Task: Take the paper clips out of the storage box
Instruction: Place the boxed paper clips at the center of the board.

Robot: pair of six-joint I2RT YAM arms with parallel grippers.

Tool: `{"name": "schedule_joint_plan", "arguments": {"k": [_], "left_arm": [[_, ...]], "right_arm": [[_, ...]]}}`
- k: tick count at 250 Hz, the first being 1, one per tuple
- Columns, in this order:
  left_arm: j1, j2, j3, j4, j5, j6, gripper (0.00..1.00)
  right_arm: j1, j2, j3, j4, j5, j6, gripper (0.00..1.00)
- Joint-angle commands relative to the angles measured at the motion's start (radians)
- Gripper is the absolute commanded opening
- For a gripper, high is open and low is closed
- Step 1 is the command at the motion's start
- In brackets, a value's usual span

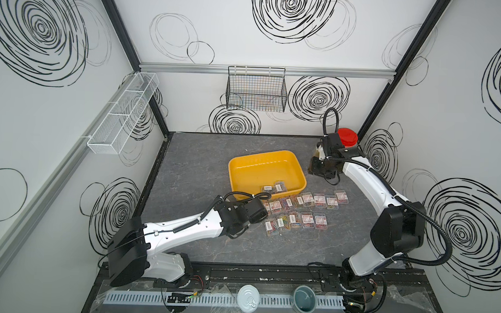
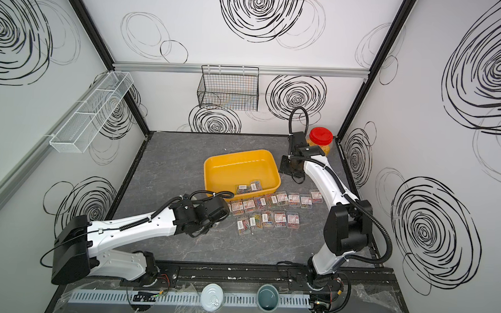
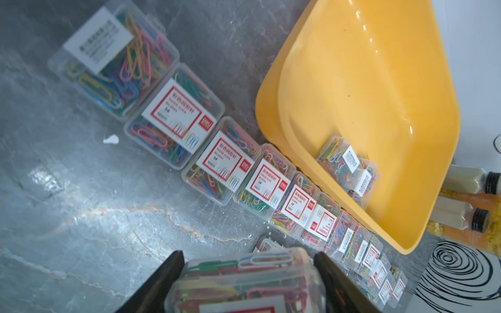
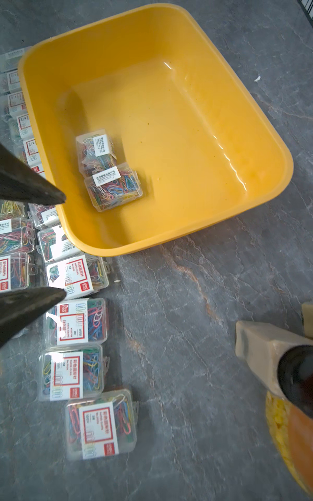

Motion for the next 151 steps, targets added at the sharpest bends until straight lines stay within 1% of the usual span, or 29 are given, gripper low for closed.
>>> {"name": "schedule_joint_plan", "arguments": {"k": [1,51,85,89,102,127,151], "left_arm": [[-0.035,-0.015,-0.039,0.067,-0.004,-0.183,0.54],[-0.062,0.042,-0.093,0.190,0.035,-0.296,0.53],[-0.062,0.080,-0.099,0.227,0.051,-0.316,0.55],[-0.061,0.083,-0.102,0.233,0.054,-0.318,0.55],[-0.060,0.093,-0.111,0.254,0.059,-0.330,0.55],[-0.060,0.110,-0.124,0.284,0.068,-0.362,0.55],[-0.063,0.129,-0.109,0.277,0.064,-0.381,0.55]], "right_arm": [[0.021,-0.071,-0.032,0.019,0.044,-0.016,0.54],[0.035,-0.142,-0.119,0.038,0.050,-0.018,0.55],[0.037,-0.176,-0.150,0.038,0.065,-0.023,0.56],[0.037,-0.179,-0.152,0.038,0.066,-0.023,0.57],[0.036,-0.186,-0.158,0.040,0.069,-0.026,0.57],[0.035,-0.181,-0.167,0.040,0.072,-0.030,0.56],[0.035,-0.173,-0.167,0.038,0.066,-0.031,0.56]]}}
